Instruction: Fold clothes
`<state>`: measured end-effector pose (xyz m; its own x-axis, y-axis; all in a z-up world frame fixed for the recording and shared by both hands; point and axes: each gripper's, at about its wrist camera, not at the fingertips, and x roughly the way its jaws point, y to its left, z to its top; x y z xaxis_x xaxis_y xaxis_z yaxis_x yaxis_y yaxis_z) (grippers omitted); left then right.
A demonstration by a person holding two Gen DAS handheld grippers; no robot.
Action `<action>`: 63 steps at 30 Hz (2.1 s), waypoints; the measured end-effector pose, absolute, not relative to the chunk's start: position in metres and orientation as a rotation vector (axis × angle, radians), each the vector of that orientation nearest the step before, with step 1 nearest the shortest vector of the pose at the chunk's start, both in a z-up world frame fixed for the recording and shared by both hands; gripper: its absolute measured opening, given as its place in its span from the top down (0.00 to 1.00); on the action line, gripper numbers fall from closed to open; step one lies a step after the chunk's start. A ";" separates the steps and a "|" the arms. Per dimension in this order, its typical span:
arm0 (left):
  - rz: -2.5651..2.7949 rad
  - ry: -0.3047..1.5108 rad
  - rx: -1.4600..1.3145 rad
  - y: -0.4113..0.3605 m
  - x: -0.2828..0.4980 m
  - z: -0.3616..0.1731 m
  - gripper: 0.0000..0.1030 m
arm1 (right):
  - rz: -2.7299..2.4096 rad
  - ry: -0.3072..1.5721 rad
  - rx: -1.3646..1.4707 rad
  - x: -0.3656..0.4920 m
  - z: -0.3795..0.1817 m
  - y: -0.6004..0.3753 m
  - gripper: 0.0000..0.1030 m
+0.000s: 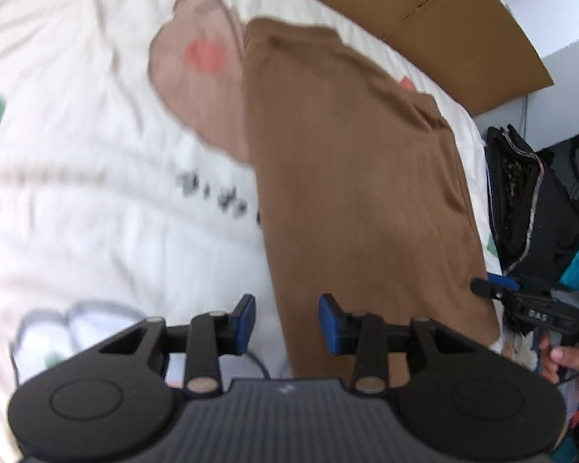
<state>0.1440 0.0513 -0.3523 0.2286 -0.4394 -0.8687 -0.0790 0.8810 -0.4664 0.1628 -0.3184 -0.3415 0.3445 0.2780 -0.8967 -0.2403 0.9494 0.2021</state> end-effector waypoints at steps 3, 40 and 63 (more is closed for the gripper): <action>-0.264 1.357 -0.498 0.049 0.130 -0.356 0.64 | 0.335 1.182 0.039 0.157 -0.342 -0.321 0.64; -0.353 1.372 -0.771 0.078 0.083 -0.348 0.94 | 0.369 1.265 0.404 0.131 -0.333 -0.352 0.92; -0.348 1.474 -0.728 0.142 0.058 -0.334 0.95 | 0.428 1.440 0.595 0.072 -0.349 -0.305 0.93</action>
<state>0.0584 0.1424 -0.3342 0.0988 -0.6272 -0.7726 -0.2156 0.7444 -0.6319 0.0725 -0.3045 -0.3487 0.0965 0.6079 -0.7881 0.0784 0.7847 0.6149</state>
